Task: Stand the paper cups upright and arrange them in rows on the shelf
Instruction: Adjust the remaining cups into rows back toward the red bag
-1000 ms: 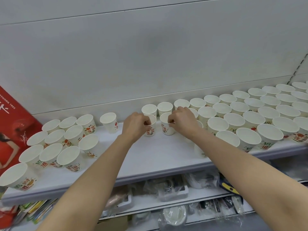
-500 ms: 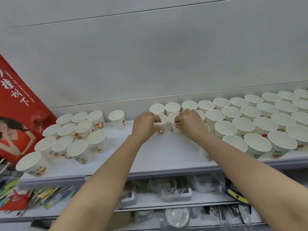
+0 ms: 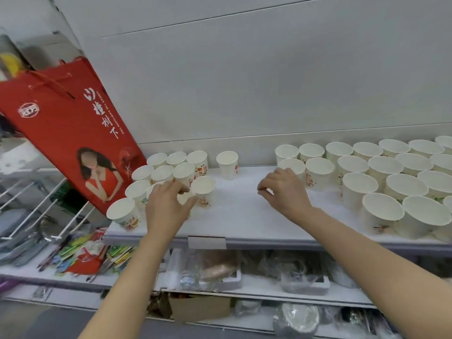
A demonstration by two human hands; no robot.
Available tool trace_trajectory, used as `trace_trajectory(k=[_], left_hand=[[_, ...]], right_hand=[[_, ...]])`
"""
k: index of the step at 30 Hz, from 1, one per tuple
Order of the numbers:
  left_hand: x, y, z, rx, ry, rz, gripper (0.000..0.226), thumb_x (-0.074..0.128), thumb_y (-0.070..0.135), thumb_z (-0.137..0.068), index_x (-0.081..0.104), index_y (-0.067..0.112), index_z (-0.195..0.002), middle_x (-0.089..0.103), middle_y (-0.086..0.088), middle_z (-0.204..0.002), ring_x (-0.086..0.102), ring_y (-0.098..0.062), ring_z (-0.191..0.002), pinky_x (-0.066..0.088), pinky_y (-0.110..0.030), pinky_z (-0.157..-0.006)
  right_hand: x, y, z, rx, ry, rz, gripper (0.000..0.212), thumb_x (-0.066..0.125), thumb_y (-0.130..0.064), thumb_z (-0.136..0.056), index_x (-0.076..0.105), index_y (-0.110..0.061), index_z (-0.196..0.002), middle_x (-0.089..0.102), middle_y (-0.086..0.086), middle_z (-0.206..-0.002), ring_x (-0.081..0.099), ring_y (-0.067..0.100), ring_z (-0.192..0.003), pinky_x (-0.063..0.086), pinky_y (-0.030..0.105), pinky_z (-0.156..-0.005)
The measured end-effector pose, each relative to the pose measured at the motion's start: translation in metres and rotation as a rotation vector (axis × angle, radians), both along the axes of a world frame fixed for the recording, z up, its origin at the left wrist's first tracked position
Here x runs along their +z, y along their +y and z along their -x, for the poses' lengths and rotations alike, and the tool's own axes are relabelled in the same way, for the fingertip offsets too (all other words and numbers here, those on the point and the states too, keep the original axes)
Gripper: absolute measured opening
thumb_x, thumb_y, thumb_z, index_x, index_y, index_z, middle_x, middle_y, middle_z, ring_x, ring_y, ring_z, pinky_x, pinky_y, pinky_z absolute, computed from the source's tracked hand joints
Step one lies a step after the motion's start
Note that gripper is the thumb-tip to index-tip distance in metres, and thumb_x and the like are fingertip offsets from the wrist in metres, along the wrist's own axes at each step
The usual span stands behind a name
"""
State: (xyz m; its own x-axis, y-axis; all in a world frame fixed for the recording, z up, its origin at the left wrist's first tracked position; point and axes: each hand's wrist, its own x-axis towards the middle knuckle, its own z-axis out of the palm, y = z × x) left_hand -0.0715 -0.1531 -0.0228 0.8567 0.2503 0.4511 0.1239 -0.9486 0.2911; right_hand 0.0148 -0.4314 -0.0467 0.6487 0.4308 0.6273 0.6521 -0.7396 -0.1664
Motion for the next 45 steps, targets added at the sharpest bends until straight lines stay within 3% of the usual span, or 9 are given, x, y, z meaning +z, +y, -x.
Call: trace_trajectory(k=[3,6,9,12,19,31,35,42,45], left_hand=[[-0.005,0.025,0.008,-0.024,0.153,-0.086,0.029,0.075,0.049,-0.075,0.071,0.028,-0.095,0.067,0.007,-0.098,0.054,-0.019,-0.093,0.044,-0.033,-0.074],[-0.007,0.042,0.011,-0.11,0.23,-0.126,0.014,0.077,0.039,-0.078,0.073,0.028,-0.086,0.067,0.007,-0.089,0.053,-0.019,-0.091,0.041,-0.033,-0.07],[-0.001,0.052,0.013,-0.159,0.207,-0.038,0.01,0.077,0.039,-0.079,0.074,0.031,-0.084,0.065,0.01,-0.086,0.051,-0.017,-0.088,0.038,-0.031,-0.064],[0.007,0.058,0.013,-0.206,0.184,0.066,0.007,0.076,0.039,-0.081,0.076,0.034,-0.085,0.065,0.013,-0.087,0.05,-0.014,-0.089,0.045,-0.034,-0.065],[0.008,0.064,0.014,-0.296,0.074,0.331,0.007,0.08,0.032,-0.077,0.075,0.036,-0.08,0.068,0.017,-0.08,0.057,-0.009,-0.078,0.049,-0.038,-0.071],[0.007,-0.03,-0.012,-0.458,0.112,0.397,0.004,0.079,0.029,-0.079,0.075,0.029,-0.081,0.07,0.015,-0.084,0.06,-0.006,-0.079,0.053,-0.035,-0.073],[0.005,-0.092,-0.03,-0.508,0.204,0.316,0.006,0.076,0.032,-0.082,0.075,0.029,-0.086,0.069,0.011,-0.092,0.058,-0.008,-0.084,0.049,-0.028,-0.071],[0.0,-0.174,-0.055,-0.531,0.239,0.177,0.006,0.075,0.034,-0.083,0.076,0.03,-0.087,0.069,0.009,-0.09,0.059,-0.011,-0.085,0.055,-0.034,-0.07],[-0.006,-0.184,-0.057,-0.528,0.238,0.14,0.009,0.075,0.035,-0.083,0.075,0.03,-0.089,0.068,0.009,-0.091,0.054,-0.011,-0.089,0.044,-0.027,-0.065]], right_hand=[[-0.001,0.036,0.009,0.031,0.054,-0.01,0.01,0.081,-0.017,-0.071,0.071,-0.018,-0.071,0.067,-0.002,-0.068,0.055,0.021,-0.066,0.037,0.03,-0.063],[0.0,0.072,0.016,0.025,0.113,-0.021,0.009,0.079,-0.022,-0.075,0.073,-0.018,-0.08,0.07,-0.001,-0.079,0.056,0.019,-0.074,0.04,0.029,-0.068],[0.001,0.097,0.016,0.024,0.123,-0.013,0.019,0.08,-0.024,-0.072,0.073,-0.018,-0.088,0.069,-0.001,-0.087,0.055,0.022,-0.083,0.045,0.034,-0.072],[0.003,0.117,0.014,0.035,0.159,0.007,0.024,0.081,-0.025,-0.07,0.073,-0.018,-0.092,0.068,-0.002,-0.092,0.053,0.026,-0.09,0.044,0.038,-0.076],[-0.003,0.137,0.019,-0.027,0.232,-0.046,0.01,0.073,-0.028,-0.079,0.074,-0.02,-0.086,0.07,-0.005,-0.086,0.049,0.021,-0.091,0.034,0.034,-0.079],[0.001,0.005,0.059,-0.274,0.2,-0.209,0.008,0.077,-0.024,-0.076,0.074,-0.019,-0.081,0.064,-0.003,-0.084,0.049,0.021,-0.085,0.036,0.028,-0.07],[0.004,-0.055,0.065,-0.377,0.192,-0.181,0.007,0.078,-0.022,-0.075,0.075,-0.018,-0.08,0.067,-0.001,-0.083,0.052,0.023,-0.082,0.036,0.03,-0.068],[0.013,-0.104,0.052,-0.371,0.165,0.031,0.007,0.081,-0.015,-0.07,0.076,-0.015,-0.075,0.068,0.001,-0.076,0.056,0.026,-0.073,0.039,0.031,-0.062],[0.013,-0.112,0.045,-0.321,0.167,0.092,0.009,0.081,-0.012,-0.068,0.076,-0.014,-0.075,0.068,0.003,-0.076,0.057,0.028,-0.072,0.04,0.033,-0.062]])
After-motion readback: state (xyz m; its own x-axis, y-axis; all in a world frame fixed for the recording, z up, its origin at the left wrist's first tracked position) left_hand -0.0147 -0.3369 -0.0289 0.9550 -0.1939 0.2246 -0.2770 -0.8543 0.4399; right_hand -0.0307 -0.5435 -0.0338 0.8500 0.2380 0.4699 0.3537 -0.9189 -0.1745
